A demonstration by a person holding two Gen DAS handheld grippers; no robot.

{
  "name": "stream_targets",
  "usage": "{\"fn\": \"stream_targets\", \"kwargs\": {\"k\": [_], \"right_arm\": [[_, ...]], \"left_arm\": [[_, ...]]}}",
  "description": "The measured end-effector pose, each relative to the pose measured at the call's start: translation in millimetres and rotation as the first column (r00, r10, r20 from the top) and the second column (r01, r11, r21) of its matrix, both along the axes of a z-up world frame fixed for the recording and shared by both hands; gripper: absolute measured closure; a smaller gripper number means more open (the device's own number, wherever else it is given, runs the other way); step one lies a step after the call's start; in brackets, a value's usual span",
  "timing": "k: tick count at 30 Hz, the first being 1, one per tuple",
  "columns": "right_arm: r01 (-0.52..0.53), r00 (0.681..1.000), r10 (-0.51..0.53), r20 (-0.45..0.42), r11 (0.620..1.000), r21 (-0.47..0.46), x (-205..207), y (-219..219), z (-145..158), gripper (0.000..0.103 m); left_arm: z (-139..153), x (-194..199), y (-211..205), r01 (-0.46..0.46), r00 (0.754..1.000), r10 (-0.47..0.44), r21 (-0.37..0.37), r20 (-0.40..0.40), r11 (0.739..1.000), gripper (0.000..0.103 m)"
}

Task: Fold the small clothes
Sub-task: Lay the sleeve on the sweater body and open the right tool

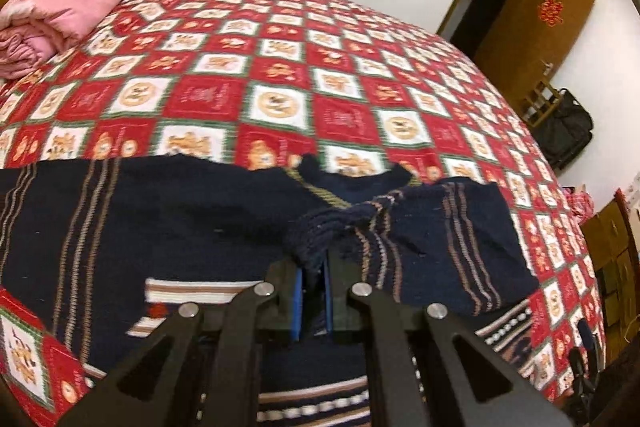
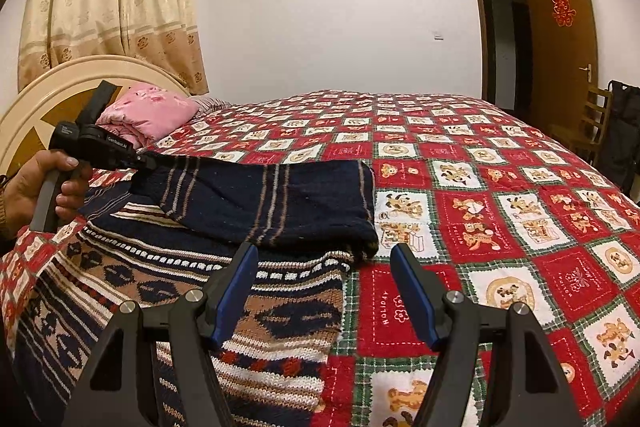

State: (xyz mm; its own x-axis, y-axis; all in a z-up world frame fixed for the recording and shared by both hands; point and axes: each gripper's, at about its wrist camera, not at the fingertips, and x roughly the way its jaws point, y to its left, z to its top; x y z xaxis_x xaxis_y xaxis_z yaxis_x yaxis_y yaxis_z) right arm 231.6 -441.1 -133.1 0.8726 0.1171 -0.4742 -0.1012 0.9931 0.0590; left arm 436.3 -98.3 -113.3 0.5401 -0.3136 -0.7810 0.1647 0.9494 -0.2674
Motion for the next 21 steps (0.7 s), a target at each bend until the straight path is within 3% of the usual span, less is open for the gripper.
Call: {"fn": "stream_targets", "kwargs": {"k": [6,13,19,21], "right_arm": [[-0.04,0.999,0.039,-0.03,0.999,-0.02,2.8,8.5,-6.6,0.034],[-0.075,0.994,0.071,-0.08,0.996,-0.038,6.8,17.6,-16.0,0.033],[-0.093,0.99,0.09,-0.108,0.995,-0.026,9.2,19.7,-19.6,0.033],[-0.095,0.989,0.091,-0.118,0.995,-0.029,10.5,20.4,-21.8,0.033]], "left_arm": [[-19.7,7.8,9.2,-0.02,0.999,0.021,0.027,-0.025,0.999,0.094],[-50.5,13.8,4.2,-0.039,0.998,0.043,0.11,-0.037,0.993,0.094],[-44.7,17.1,15.6,-0.036,0.999,0.039,0.082,-0.026,0.996,0.093],[-43.3,16.7,10.0,-0.005,1.0,0.006,0.102,-0.009,0.995,0.085]]}}
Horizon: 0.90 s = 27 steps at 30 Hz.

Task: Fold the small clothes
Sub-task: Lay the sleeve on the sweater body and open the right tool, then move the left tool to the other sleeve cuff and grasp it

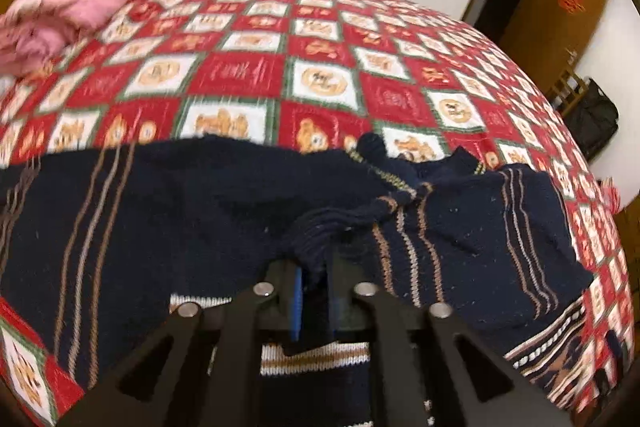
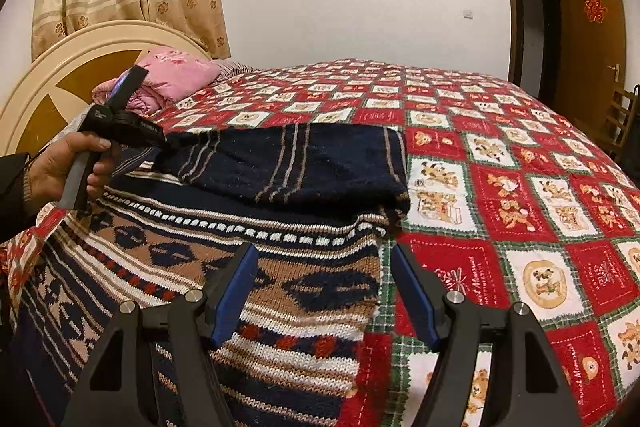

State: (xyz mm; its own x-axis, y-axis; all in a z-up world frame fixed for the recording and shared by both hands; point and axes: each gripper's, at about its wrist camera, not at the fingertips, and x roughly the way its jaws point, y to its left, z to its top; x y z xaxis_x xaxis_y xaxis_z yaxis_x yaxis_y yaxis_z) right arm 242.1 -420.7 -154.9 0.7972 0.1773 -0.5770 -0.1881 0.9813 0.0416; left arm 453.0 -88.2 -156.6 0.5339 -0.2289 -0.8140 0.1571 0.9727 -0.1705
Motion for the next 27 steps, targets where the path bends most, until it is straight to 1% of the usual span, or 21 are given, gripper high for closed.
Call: {"fn": "stream_targets", "kwargs": {"k": [1,2,3,4,5,6,7,9,10,11,13,15,17,18,20,21,22,23,24,25,27], "right_arm": [[0.0,1.0,0.0,0.0,1.0,-0.002,-0.1,0.2,-0.2,0.033],[-0.001,1.0,0.001,0.001,1.0,-0.003,-0.1,0.2,-0.3,0.033],[0.0,1.0,0.0,0.0,1.0,-0.003,-0.1,0.3,-0.6,0.033],[0.001,1.0,-0.001,-0.002,1.0,-0.003,-0.1,0.3,-1.2,0.033],[0.002,1.0,-0.002,-0.003,1.0,-0.004,-0.1,0.5,-1.0,0.033],[0.003,1.0,-0.003,-0.005,1.0,-0.005,-0.1,0.9,-1.3,0.033],[0.004,1.0,-0.004,-0.005,1.0,-0.007,-0.1,1.3,-1.3,0.033],[0.003,1.0,-0.003,-0.001,1.0,-0.012,-0.9,2.1,-0.8,0.033],[0.002,1.0,-0.002,0.006,1.0,-0.015,-1.4,2.4,0.1,0.033],[-0.001,1.0,0.001,0.013,1.0,-0.016,-2.6,3.1,1.0,0.033],[-0.003,1.0,0.003,0.017,1.0,-0.017,-2.9,4.3,1.9,0.033],[0.017,1.0,-0.017,0.016,0.999,-0.027,-1.4,6.0,3.4,0.034],[0.045,0.999,-0.045,0.001,0.999,-0.026,4.7,9.3,8.3,0.034],[0.049,0.999,-0.049,-0.013,0.999,-0.017,11.1,12.2,11.7,0.034],[0.047,0.998,-0.049,-0.049,0.998,-0.041,27.9,24.4,17.3,0.034],[0.048,0.997,-0.052,-0.058,0.996,-0.073,39.0,33.8,21.1,0.034],[0.037,0.997,-0.043,-0.059,0.995,-0.096,50.9,43.7,25.3,0.034],[0.026,0.998,-0.032,-0.057,0.994,-0.108,59.4,50.4,27.5,0.034],[0.017,0.998,-0.025,-0.06,0.992,-0.124,71.8,58.1,29.3,0.034],[0.02,0.998,-0.029,-0.062,0.99,-0.142,87.5,65.6,29.8,0.034],[0.047,0.995,-0.062,-0.077,0.983,-0.176,115.6,73.5,24.8,0.034]], "left_arm": [[-2.1,1.5,-3.1,0.005,1.0,-0.004,0.022,-0.022,1.0,0.072],[-3.7,2.1,-4.1,-0.008,0.999,0.01,0.043,-0.046,0.999,0.065],[-3.4,1.5,-3.2,-0.017,0.998,0.019,0.036,-0.057,0.999,0.056],[-0.7,-1.2,-1.2,-0.018,0.999,0.018,0.018,-0.043,1.0,0.052],[1.7,-3.3,-0.1,-0.024,0.999,0.025,0.026,-0.021,0.999,0.049],[2.8,-4.6,0.6,-0.046,0.999,0.046,0.073,0.004,0.996,0.038],[0.8,-4.0,0.9,-0.072,0.997,0.072,0.135,0.009,0.988,0.03],[-10.5,0.0,2.8,-0.098,0.994,0.107,0.248,-0.022,0.964,0.03],[-15.6,0.3,4.4,-0.092,0.993,0.108,0.268,-0.045,0.959,0.03],[-18.7,-1.3,6.9,-0.091,0.992,0.11,0.267,-0.057,0.959,0.03],[-16.4,-10.5,8.6,-0.075,0.996,0.086,0.246,-0.033,0.966,0.03],[-15.3,-17.2,2.3,-0.039,0.999,0.047,0.274,-0.02,0.961,0.032],[-12.5,-25.0,-0.1,-0.023,1.0,0.024,0.285,0.002,0.958,0.035],[-10.2,-26.4,-1.5,-0.024,1.0,0.021,0.289,0.013,0.957,0.039],[-4.1,-23.2,-7.1,-0.027,0.999,0.015,0.302,0.042,0.953,0.039],[0.5,-20.6,-8.6,-0.05,0.997,0.029,0.318,0.068,0.947,0.039],[6.5,-17.7,-7.1,-0.077,0.994,0.05,0.306,0.095,0.949,0.039],[10.6,-13.7,-4.5,-0.09,0.992,0.063,0.276,0.105,0.957,0.038],[13.8,-7.9,-2.1,-0.101,0.992,0.078,0.242,0.101,0.965,0.037],[14.3,0.1,0.0,-0.118,0.991,0.101,0.227,0.085,0.967,0.037],[7.2,11.3,2.0,-0.141,0.99,0.131,0.228,0.059,0.963,0.037]]}}
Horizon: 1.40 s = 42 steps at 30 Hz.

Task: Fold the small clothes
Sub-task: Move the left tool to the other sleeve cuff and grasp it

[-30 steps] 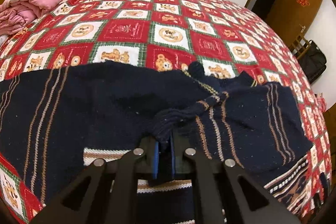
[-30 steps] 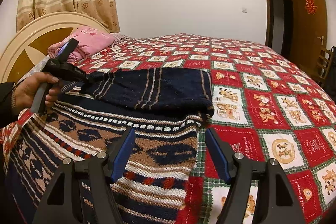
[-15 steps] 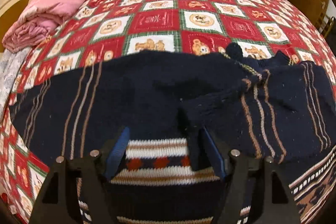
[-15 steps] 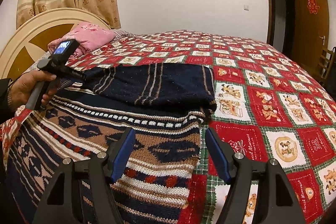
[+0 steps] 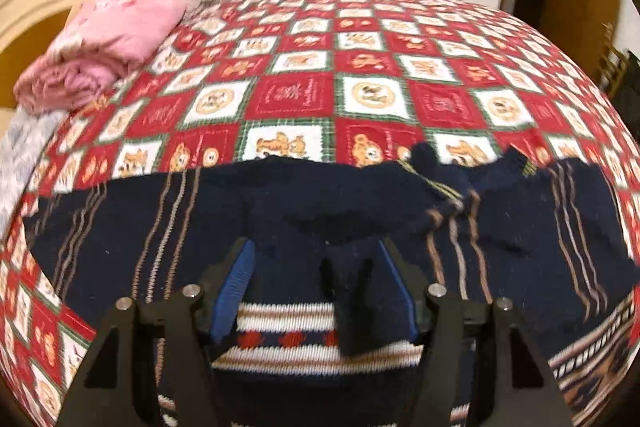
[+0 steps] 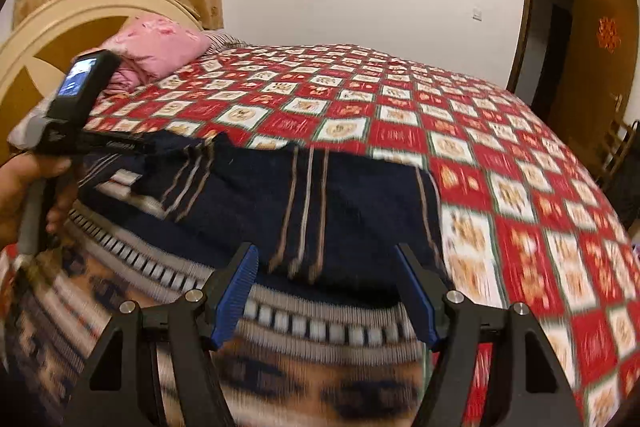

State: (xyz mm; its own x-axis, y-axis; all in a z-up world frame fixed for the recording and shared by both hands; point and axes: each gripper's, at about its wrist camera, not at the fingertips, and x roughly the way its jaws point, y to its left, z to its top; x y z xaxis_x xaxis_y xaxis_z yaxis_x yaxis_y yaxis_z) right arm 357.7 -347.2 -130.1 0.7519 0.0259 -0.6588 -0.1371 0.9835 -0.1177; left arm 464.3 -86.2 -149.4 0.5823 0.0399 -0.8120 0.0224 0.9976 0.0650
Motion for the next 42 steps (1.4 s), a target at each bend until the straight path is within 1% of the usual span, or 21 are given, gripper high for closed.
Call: {"fn": "stream_targets", "kwargs": {"k": [2,4,6,7,8,10,12,14,16,17,20,22,23,25,28,29,33,34,35,39,42], "right_arm": [[0.045,0.997,-0.047,-0.063,0.998,-0.031,26.3,1.3,-14.3,0.034],[0.078,0.984,-0.085,-0.156,0.996,-0.046,41.9,-3.2,-36.9,0.034],[0.099,0.97,-0.108,-0.22,0.994,-0.054,40.6,-9.7,-56.3,0.034],[0.098,0.972,-0.102,-0.211,0.995,-0.027,33.5,-14.0,-59.5,0.034],[0.093,0.974,-0.093,-0.206,0.996,-0.01,24.9,-17.1,-59.8,0.034],[0.079,0.971,-0.082,-0.224,0.997,-0.024,16.5,-17.4,-59.3,0.034],[0.061,0.975,-0.078,-0.208,0.994,-0.085,11.3,-8.3,-53.8,0.034],[0.038,0.981,-0.044,-0.191,0.999,-0.033,11.1,2.2,-42.7,0.034],[-0.008,0.986,0.014,-0.169,0.999,0.037,14.7,23.8,-28.5,0.034],[-0.024,0.986,0.031,-0.163,0.999,0.043,17.1,34.4,-25.6,0.034],[-0.08,0.981,0.094,-0.167,0.993,0.09,38.4,72.4,-23.0,0.034],[-0.062,0.978,0.091,-0.19,0.986,0.152,60.4,92.3,-26.9,0.034],[-0.052,0.979,0.082,-0.189,0.986,0.158,65.5,99.8,-28.8,0.034],[-0.03,0.981,0.054,-0.188,0.991,0.129,80.7,116.9,-38.5,0.034],[0.019,0.959,0.007,-0.284,0.996,0.09,86.0,126.6,-69.8,0.034],[0.005,0.971,0.011,-0.24,0.998,0.068,77.2,130.0,-69.2,0.034],[-0.062,0.955,0.064,-0.288,0.998,0.016,55.3,137.2,-67.6,0.035],[-0.07,0.959,0.067,-0.275,0.998,0.0,53.8,138.8,-63.7,0.042],[-0.068,0.964,0.067,-0.258,0.998,0.005,51.1,137.7,-59.2,0.043],[-0.035,0.985,0.062,-0.159,0.986,0.166,63.4,143.7,-34.2,0.043],[-0.04,0.986,0.063,-0.151,0.988,0.152,85.6,172.7,-38.5,0.043]], "left_arm": [[-14.9,8.7,-1.9,-0.02,0.999,0.023,0.068,-0.044,0.998,0.037],[-31.4,11.1,-0.1,-0.026,0.996,0.034,0.1,-0.08,0.995,0.035],[-34.4,3.5,4.0,-0.017,0.999,0.022,0.098,-0.049,0.995,0.03],[-34.7,-0.2,4.4,-0.005,0.999,0.009,0.114,-0.04,0.993,0.027],[-35.1,-4.8,3.4,0.015,0.999,-0.01,0.137,-0.032,0.99,0.026],[-31.1,-16.7,5.8,0.045,0.999,-0.045,0.159,-0.006,0.986,0.026],[-21.9,-24.0,14.3,0.047,0.999,-0.049,0.108,0.011,0.993,0.027],[-11.6,-31.3,23.5,0.033,0.999,-0.035,0.051,0.04,0.998,0.027],[-4.5,-35.1,28.1,0.018,0.997,-0.023,0.063,0.076,0.998,0.027],[-1.8,-37.5,31.3,-0.001,0.995,-0.007,0.077,0.096,0.997,0.027],[-0.9,-42.5,46.9,-0.011,0.998,0.009,0.028,0.067,1.0,0.026],[-2.0,-48.6,56.6,-0.016,0.999,0.016,0.007,0.048,1.0,0.026],[-2.7,-52.1,60.4,-0.013,0.999,0.013,-0.001,0.045,1.0,0.026],[-4.3,-59.2,67.7,-0.007,0.999,0.006,0.003,0.041,1.0,0.026],[-5.9,-69.3,75.9,-0.011,0.998,0.009,0.032,0.063,0.999,0.026],[-6.6,-71.2,78.1,-0.007,0.998,0.005,0.037,0.065,0.999,0.026],[-9.3,-80.2,86.7,0.002,0.997,-0.006,0.054,0.079,0.999,0.026],[-10.0,-81.5,88.5,0.0,0.997,-0.005,0.055,0.08,0.998,0.026],[-10.5,-83.2,90.9,0.0,0.997,-0.004,0.052,0.081,0.999,0.026],[-11.7,-88.9,100.8,-0.008,0.997,0.005,0.045,0.075,0.999,0.026],[-10.8,-92.9,111.8,-0.025,0.997,0.021,0.053,0.077,0.998,0.026]]}}
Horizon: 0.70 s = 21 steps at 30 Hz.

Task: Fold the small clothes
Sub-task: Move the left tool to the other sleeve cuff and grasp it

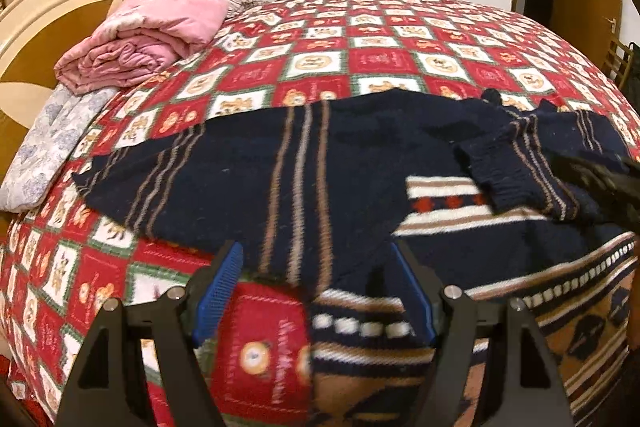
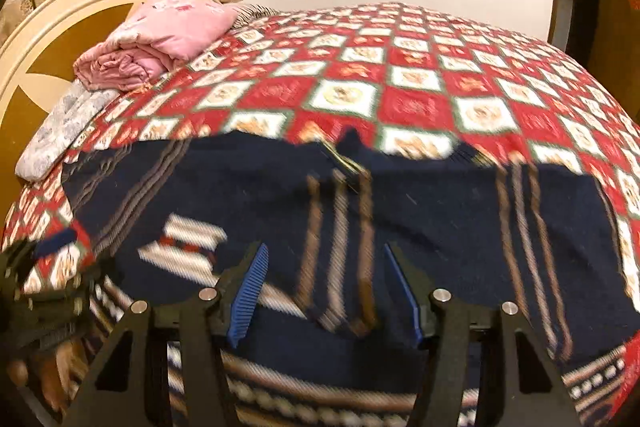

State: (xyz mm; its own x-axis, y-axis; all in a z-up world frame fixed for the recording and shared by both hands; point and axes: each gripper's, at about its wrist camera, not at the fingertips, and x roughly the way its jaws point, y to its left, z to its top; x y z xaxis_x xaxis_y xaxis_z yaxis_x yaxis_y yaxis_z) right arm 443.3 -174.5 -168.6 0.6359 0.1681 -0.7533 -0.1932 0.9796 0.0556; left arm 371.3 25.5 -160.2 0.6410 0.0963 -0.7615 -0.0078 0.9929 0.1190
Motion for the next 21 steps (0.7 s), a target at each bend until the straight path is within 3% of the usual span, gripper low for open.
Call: {"fn": "stream_targets", "kwargs": {"k": [4,11,14,17,21], "right_arm": [[-0.027,0.994,0.024,-0.109,0.999,-0.02,7.4,22.4,-32.1,0.043],[-0.02,1.0,0.02,-0.01,1.0,-0.02,-23.4,23.2,-32.4,0.043],[-0.029,0.999,0.03,0.026,0.998,-0.051,-33.9,30.2,-32.9,0.043],[-0.034,0.999,0.036,0.04,0.998,-0.052,-36.0,30.3,-31.2,0.043],[-0.03,0.998,0.035,0.047,0.996,-0.087,-38.3,33.6,-32.0,0.043]], "left_arm": [[0.3,-2.3,19.6,-0.02,1.0,0.02,-0.003,0.001,1.0,0.023],[-7.6,2.0,54.8,-0.054,0.998,0.054,0.001,-0.016,0.999,0.023],[-5.5,1.3,87.0,-0.115,0.993,0.115,0.001,0.001,0.993,0.023],[-2.6,1.8,139.5,-0.239,0.971,0.239,-0.018,0.015,0.971,0.023],[-8.1,5.3,222.7,-0.422,0.906,0.423,-0.041,0.017,0.906,0.023]]}}
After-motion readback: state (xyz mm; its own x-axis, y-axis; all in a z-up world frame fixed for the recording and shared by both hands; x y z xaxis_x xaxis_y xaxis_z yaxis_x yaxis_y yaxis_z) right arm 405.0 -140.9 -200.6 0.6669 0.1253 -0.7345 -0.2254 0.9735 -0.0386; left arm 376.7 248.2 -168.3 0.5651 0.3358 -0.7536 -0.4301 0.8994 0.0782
